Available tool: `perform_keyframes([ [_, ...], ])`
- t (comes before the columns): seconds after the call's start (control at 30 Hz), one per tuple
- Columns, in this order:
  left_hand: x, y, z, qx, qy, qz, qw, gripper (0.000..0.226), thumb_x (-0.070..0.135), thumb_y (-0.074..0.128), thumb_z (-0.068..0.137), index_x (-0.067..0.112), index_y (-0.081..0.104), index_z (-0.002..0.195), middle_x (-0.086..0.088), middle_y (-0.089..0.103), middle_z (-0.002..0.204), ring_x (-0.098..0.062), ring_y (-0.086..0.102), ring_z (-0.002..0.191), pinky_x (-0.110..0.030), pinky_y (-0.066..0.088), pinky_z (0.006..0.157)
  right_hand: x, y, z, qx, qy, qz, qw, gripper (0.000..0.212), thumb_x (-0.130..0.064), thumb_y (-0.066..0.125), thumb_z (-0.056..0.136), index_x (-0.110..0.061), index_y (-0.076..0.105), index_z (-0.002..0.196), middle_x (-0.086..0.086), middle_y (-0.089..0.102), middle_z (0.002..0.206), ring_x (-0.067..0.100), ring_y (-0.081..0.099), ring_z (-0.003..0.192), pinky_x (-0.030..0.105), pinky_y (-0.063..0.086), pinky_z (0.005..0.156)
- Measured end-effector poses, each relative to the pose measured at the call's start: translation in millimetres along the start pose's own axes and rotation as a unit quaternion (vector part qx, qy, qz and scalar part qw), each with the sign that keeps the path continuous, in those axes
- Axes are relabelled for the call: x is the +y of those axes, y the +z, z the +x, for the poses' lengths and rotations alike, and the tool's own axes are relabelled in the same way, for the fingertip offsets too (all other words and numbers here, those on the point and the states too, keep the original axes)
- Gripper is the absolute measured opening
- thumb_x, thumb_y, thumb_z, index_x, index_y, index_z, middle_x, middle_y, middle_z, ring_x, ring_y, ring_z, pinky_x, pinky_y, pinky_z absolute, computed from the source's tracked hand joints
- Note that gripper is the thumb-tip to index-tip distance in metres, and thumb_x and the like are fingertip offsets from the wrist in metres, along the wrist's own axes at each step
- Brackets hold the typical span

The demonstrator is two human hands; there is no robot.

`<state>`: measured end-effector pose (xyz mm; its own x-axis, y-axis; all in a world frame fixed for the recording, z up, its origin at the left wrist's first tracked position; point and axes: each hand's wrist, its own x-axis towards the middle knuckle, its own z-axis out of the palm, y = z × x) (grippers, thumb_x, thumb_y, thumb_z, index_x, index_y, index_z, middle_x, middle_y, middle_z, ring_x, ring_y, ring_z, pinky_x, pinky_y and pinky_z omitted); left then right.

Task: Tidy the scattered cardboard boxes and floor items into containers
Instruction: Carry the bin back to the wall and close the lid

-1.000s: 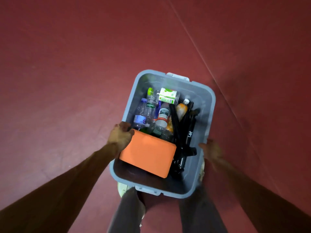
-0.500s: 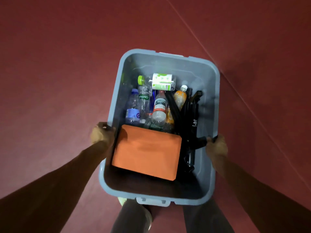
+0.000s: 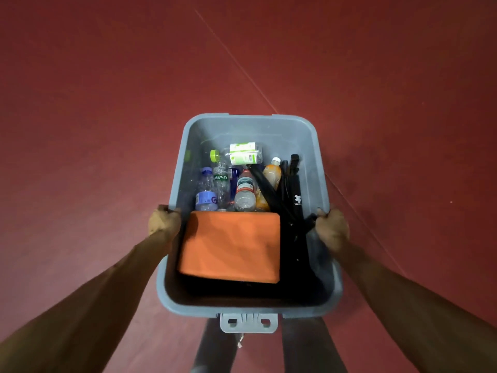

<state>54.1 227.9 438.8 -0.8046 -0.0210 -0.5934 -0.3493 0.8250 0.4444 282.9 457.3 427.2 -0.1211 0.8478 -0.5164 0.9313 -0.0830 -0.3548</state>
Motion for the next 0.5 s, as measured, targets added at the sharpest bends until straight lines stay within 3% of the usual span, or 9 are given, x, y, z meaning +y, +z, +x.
perform_keyframes([
  [0.2, 31, -123, -53, -0.013, 0.027, -0.154, 0.988, 0.034, 0.034, 0.070, 0.079, 0.005, 0.072, 0.098, -0.017, 0.072, 0.092, -0.022, 0.063, 0.077, -0.041, 0.055, 0.080, -76, -75, -81, 0.040, -0.063, 0.001, 0.997, 0.036, -0.024, 0.047, 0.096, -0.005, 0.052, 0.126, 0.024, 0.063, 0.119, 0.042, 0.057, 0.113, 0.045, 0.046, 0.095],
  [0.37, 59, -233, -86, 0.047, 0.052, -0.194, 0.979, 0.029, 0.024, 0.068, 0.080, 0.004, 0.071, 0.100, -0.013, 0.067, 0.086, -0.024, 0.063, 0.079, -0.031, 0.051, 0.075, -150, -108, -147, 0.050, -0.099, 0.041, 0.993, 0.035, -0.024, 0.049, 0.093, -0.005, 0.058, 0.121, 0.022, 0.064, 0.118, 0.041, 0.059, 0.110, 0.044, 0.048, 0.094],
  [0.5, 61, -296, -80, 0.091, 0.040, -0.204, 0.974, 0.026, 0.021, 0.064, 0.080, 0.006, 0.072, 0.100, -0.018, 0.071, 0.094, -0.030, 0.066, 0.085, -0.035, 0.054, 0.082, -212, -105, -168, 0.038, -0.142, 0.052, 0.988, 0.032, -0.025, 0.050, 0.092, -0.006, 0.061, 0.116, 0.022, 0.065, 0.114, 0.041, 0.061, 0.105, 0.043, 0.051, 0.089],
])
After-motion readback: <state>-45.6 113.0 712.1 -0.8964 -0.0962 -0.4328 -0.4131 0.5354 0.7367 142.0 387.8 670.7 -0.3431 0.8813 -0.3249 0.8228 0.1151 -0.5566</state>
